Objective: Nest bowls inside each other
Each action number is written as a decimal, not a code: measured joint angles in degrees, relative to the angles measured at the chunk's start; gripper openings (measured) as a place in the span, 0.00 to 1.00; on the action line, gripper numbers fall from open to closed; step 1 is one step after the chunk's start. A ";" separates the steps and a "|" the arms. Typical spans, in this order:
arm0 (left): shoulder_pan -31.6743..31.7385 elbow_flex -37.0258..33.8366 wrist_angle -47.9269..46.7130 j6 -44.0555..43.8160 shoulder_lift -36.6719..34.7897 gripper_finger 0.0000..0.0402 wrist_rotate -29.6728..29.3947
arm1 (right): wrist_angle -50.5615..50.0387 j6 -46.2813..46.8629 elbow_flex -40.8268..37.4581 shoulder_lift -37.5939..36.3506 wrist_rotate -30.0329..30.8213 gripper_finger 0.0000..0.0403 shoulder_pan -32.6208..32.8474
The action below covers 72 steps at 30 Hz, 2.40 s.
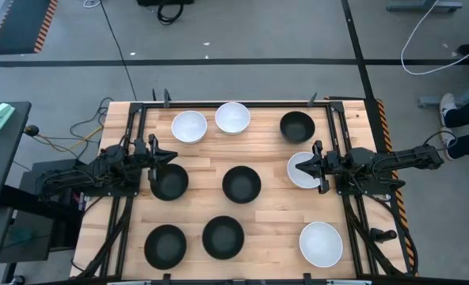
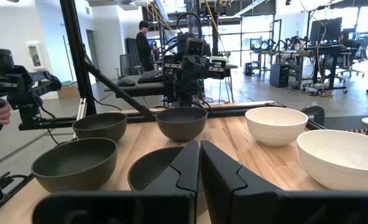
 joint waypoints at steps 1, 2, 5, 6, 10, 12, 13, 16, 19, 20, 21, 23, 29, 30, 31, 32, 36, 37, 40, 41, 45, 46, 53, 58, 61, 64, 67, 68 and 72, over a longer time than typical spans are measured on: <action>0.00 0.00 -0.02 0.00 0.00 0.06 0.00 | -0.01 0.00 0.00 0.00 0.00 0.06 0.00; 0.00 0.00 -0.04 0.00 0.00 0.06 -0.02 | 0.00 0.01 0.00 0.00 0.02 0.06 0.00; 0.00 -0.02 -0.06 0.02 0.00 0.05 -0.02 | 0.00 0.02 0.00 0.00 0.00 0.06 0.00; 0.00 0.00 -0.06 0.02 0.00 0.05 -0.02 | 0.00 0.00 0.01 0.01 0.02 0.06 0.00; 0.00 0.00 -0.06 0.00 0.00 0.05 -0.02 | 0.00 0.02 0.01 0.01 0.01 0.06 0.00; 0.00 -0.01 -0.06 -0.04 0.00 0.05 -0.04 | 0.00 0.00 0.01 0.00 0.00 0.06 0.00; 0.00 -0.02 -0.06 -0.25 0.00 0.05 -0.04 | 0.00 0.01 0.00 0.00 0.01 0.06 0.00; 0.00 0.00 -0.09 -1.53 0.00 0.06 -0.04 | 0.00 0.02 0.01 0.01 0.02 0.06 0.00; 0.00 -0.02 -0.09 -1.53 0.00 0.05 -0.04 | 0.00 0.00 0.00 0.01 0.02 0.06 0.00; 0.00 0.00 -0.09 -1.51 0.00 0.05 -0.04 | 0.00 0.02 0.00 -0.01 0.00 0.06 0.00; 0.00 0.00 -0.09 -1.51 0.00 0.04 -0.04 | 0.00 0.01 0.01 0.00 0.02 0.06 0.00; 0.00 0.00 -0.09 -1.51 0.00 0.04 -0.04 | 0.00 0.02 0.01 -0.01 0.00 0.06 0.00; 0.00 -0.01 -0.03 -1.71 0.00 0.06 -0.04 | 0.00 0.02 0.01 -0.01 0.00 0.06 0.00; 0.00 0.00 0.16 -2.30 0.00 0.06 -0.04 | 0.00 0.01 0.01 -0.01 0.01 0.06 0.00; 0.00 -0.01 0.24 -3.31 0.00 0.07 -0.04 | 0.00 0.02 -0.01 -0.01 0.02 0.06 0.00; 0.00 -0.01 0.23 -4.09 0.00 0.07 -0.05 | 0.00 0.02 -0.01 0.01 0.02 0.06 0.00; -0.02 0.00 0.22 -6.03 0.00 0.05 -0.18 | 0.00 0.02 0.01 0.00 0.01 0.06 0.00; 0.00 0.00 0.22 -5.99 0.00 0.05 -0.18 | 0.00 0.01 0.00 0.00 0.01 0.06 0.00; -0.02 0.00 0.22 -6.01 0.00 0.03 -0.20 | 0.00 0.02 0.01 0.00 0.02 0.06 0.00; -0.02 0.00 0.22 -6.01 0.00 0.03 -0.20 | 0.00 0.00 0.01 0.00 0.00 0.06 0.00; -0.01 -0.02 0.22 -6.04 0.00 0.03 -0.17 | 0.00 0.02 0.01 -0.01 0.00 0.06 0.00; -0.01 0.00 0.22 -6.04 0.00 0.04 -0.17 | 0.00 0.01 0.01 0.00 0.01 0.06 0.00; -0.01 -0.01 0.24 -7.55 0.00 0.08 -0.17 | 0.00 0.00 0.01 -0.01 0.02 0.06 0.00; -0.02 -0.02 0.25 -7.50 0.00 0.07 -0.17 | 0.00 0.01 0.01 0.00 0.02 0.06 0.00; -0.02 0.00 0.26 -7.52 0.00 0.05 -0.17 | -0.02 0.02 -0.01 0.01 0.00 0.06 0.00; -0.01 -0.01 0.26 -7.54 0.00 0.04 -0.17 | 0.00 0.02 0.00 0.00 0.00 0.06 0.00; -0.01 -0.02 0.26 -7.54 0.00 0.03 -0.17 | -0.01 0.02 0.00 -0.01 0.00 0.06 0.00; 0.00 0.00 0.26 -7.52 0.00 0.03 -0.17 | 0.00 0.02 -0.01 0.01 0.01 0.06 0.00; 0.00 -0.01 0.26 -7.54 0.00 0.04 -0.17 | 0.00 0.02 0.01 0.01 0.02 0.06 0.00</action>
